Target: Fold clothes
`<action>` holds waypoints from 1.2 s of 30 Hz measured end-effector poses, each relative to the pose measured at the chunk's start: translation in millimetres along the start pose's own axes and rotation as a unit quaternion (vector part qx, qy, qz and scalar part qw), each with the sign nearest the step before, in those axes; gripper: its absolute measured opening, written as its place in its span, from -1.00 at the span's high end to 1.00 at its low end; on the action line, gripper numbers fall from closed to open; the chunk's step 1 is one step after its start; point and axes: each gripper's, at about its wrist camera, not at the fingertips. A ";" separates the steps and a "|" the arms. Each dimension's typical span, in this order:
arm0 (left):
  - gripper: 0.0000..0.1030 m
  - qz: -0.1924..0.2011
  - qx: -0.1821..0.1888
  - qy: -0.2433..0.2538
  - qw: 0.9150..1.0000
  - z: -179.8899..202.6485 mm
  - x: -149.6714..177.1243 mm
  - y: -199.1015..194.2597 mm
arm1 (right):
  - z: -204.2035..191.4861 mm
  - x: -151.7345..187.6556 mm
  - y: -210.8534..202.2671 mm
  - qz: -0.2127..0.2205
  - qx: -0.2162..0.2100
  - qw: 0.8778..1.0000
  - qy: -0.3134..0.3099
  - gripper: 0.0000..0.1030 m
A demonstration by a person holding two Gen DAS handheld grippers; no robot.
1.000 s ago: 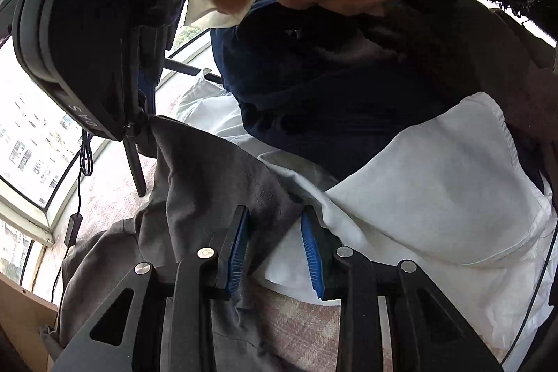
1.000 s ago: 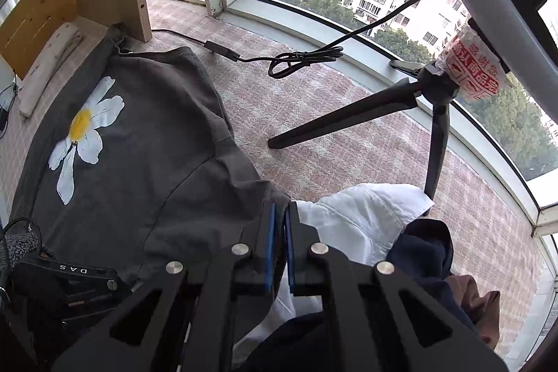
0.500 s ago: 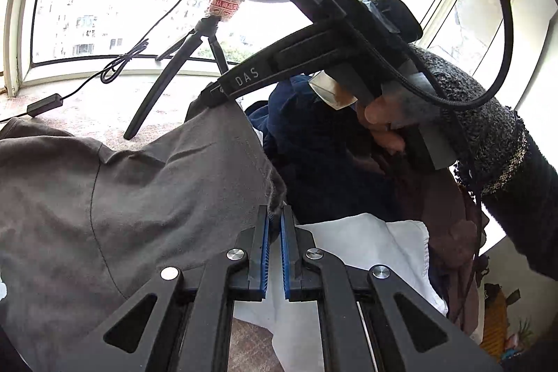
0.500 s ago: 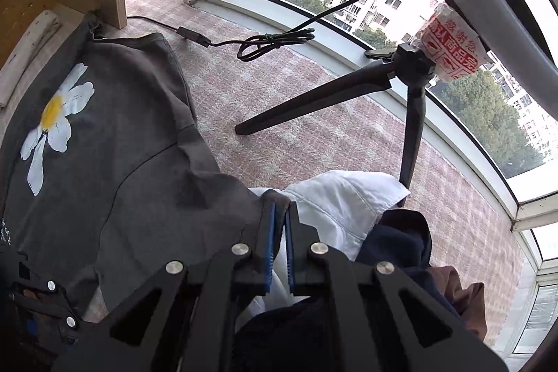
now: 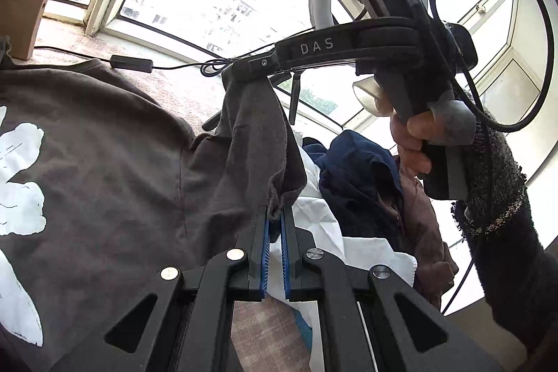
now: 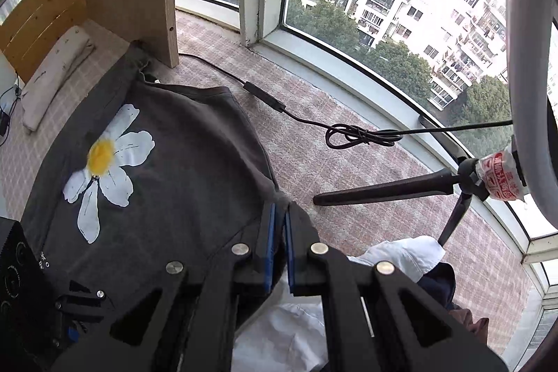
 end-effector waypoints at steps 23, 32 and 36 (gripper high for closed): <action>0.27 -0.167 -0.162 0.162 0.959 -58.2 -107.4 48.5 | -57.8 157.2 37.1 -0.013 -0.075 0.985 0.155 0.07; 0.27 -0.204 -0.204 0.282 0.915 -63.0 -157.9 124.2 | -75.6 165.7 62.6 -0.001 -0.021 0.984 0.175 0.08; 0.29 -0.255 -0.182 0.272 0.910 -69.6 -162.5 141.5 | -79.6 164.6 66.9 -0.005 -0.012 0.985 0.170 0.14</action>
Point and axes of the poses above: each gripper's, at about its wrist camera, not at the fingertips, and y roughly the way its jaws point, z to its right, x to its underside, and after that the axes turned 2 degrees about -z, right-handed
